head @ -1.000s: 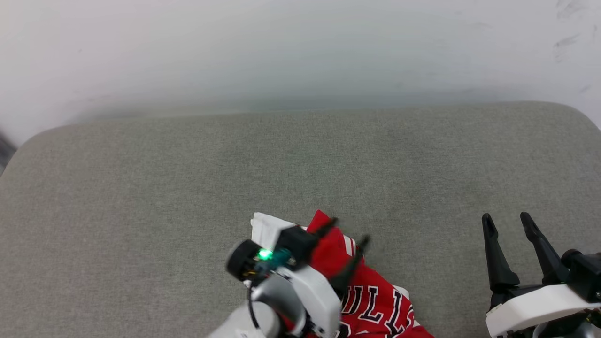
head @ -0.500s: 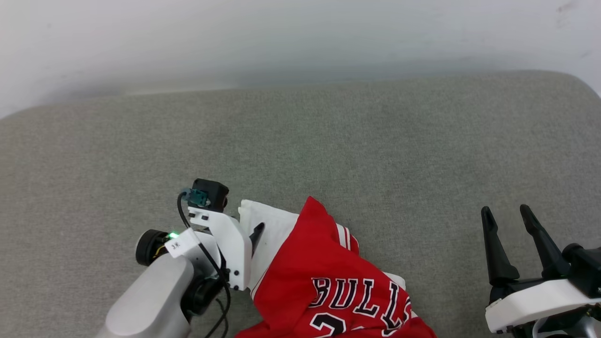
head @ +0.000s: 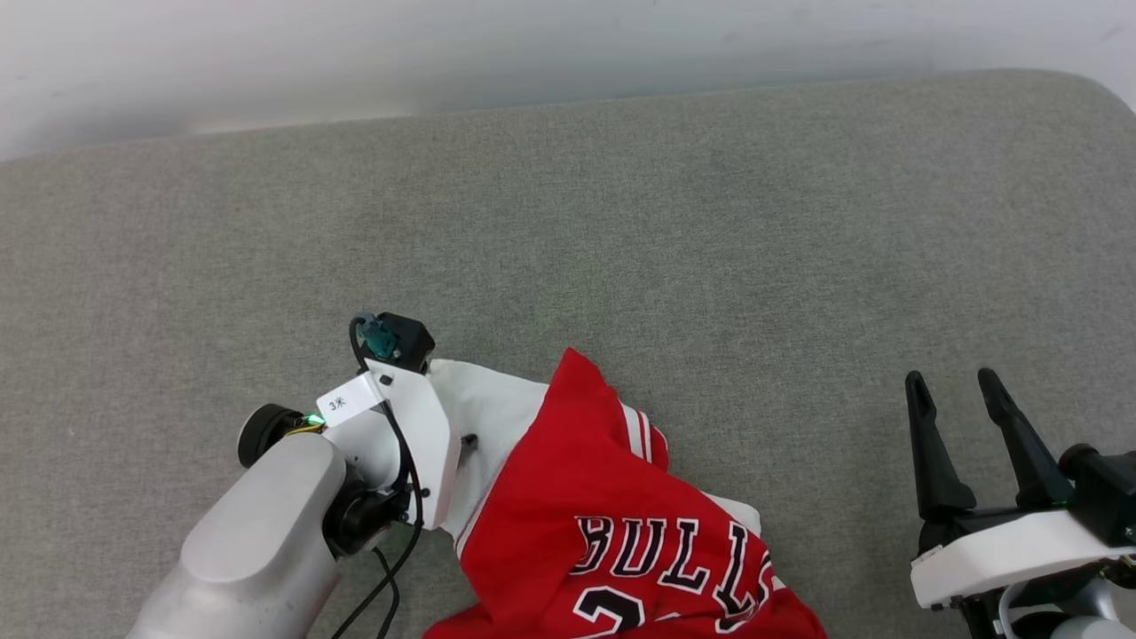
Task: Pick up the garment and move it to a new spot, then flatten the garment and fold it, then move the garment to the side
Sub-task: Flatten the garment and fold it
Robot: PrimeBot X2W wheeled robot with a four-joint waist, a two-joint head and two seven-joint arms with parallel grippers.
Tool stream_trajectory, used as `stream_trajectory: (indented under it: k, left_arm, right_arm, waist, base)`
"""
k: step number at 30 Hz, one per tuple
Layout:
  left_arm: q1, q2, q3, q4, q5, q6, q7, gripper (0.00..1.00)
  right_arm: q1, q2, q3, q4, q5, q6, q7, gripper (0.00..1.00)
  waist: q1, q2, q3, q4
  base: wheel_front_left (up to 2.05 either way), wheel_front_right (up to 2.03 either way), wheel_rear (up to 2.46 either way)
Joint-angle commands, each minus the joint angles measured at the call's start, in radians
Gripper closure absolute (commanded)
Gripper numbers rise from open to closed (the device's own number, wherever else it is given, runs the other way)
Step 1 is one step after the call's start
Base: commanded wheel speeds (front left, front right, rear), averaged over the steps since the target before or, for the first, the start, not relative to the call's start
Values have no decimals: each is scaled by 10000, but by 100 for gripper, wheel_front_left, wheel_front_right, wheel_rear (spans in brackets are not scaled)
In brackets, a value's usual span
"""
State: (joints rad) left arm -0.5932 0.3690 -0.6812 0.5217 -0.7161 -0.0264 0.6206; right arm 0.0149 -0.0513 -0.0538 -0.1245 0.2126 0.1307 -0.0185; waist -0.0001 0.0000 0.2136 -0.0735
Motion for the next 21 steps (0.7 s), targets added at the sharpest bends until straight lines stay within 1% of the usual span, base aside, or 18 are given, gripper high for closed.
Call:
stream_trajectory:
  k: [1,3,4,5,7,9,13,14,15,19,21]
  left_arm:
    - [453,-57,-271,368,47,-24,142,100]
    - [361,-79,-184,159,240,125,-402,100]
    - [267,-26,-43,-69,493,367,-1097,100]
    - [356,99,185,-496,731,759,-1882,100]
    - [544,288,401,-873,811,1092,-2305,100]
    - [870,472,640,-1302,743,1412,-2585,100]
    - [1831,1063,1234,-2151,520,2174,-2849,100]
    - [2819,1384,1684,-2747,129,2693,-2885,100]
    - [3144,1483,1855,-2931,-15,2881,-2904,100]
    - [4411,1680,2344,-3395,-506,3466,-2992,100]
    - [4964,1693,2483,-3523,-731,3639,-2995,100]
  right_arm:
    - [-158,14,18,26,88,-1,-84,0]
    - [-152,14,14,116,100,-1,-106,0]
    - [-145,14,-14,174,106,-1,-150,0]
    - [-65,15,-108,236,102,0,-173,0]
    - [-5,14,-166,254,58,-1,-173,0]
    - [74,14,-229,253,47,0,-160,0]
    - [214,12,-270,261,44,-1,-94,0]
    - [338,14,-298,256,48,0,-45,0]
    - [363,12,-312,243,48,-1,-27,0]
    - [490,14,-291,238,29,0,16,0]
    - [510,12,-298,232,14,-1,60,0]
  waist:
    - [1,0,-7,1]
    - [1,0,-47,15]
    - [1,0,-107,50]
    - [1,0,-272,168]
    - [1,0,-410,244]
    - [1,0,-550,341]
    - [1,0,-836,494]
    - [1,0,-1020,590]
    - [1,0,-1058,611]
    - [1,0,-1233,642]
    - [1,0,-1327,643]
  base:
    - [0,0,0]
    - [0,0,0]
    - [0,0,0]
    - [0,0,0]
    - [0,0,0]
    - [0,0,0]
    - [0,0,0]
    - [0,0,0]
    - [0,0,0]
    - [0,0,0]
    - [0,0,0]
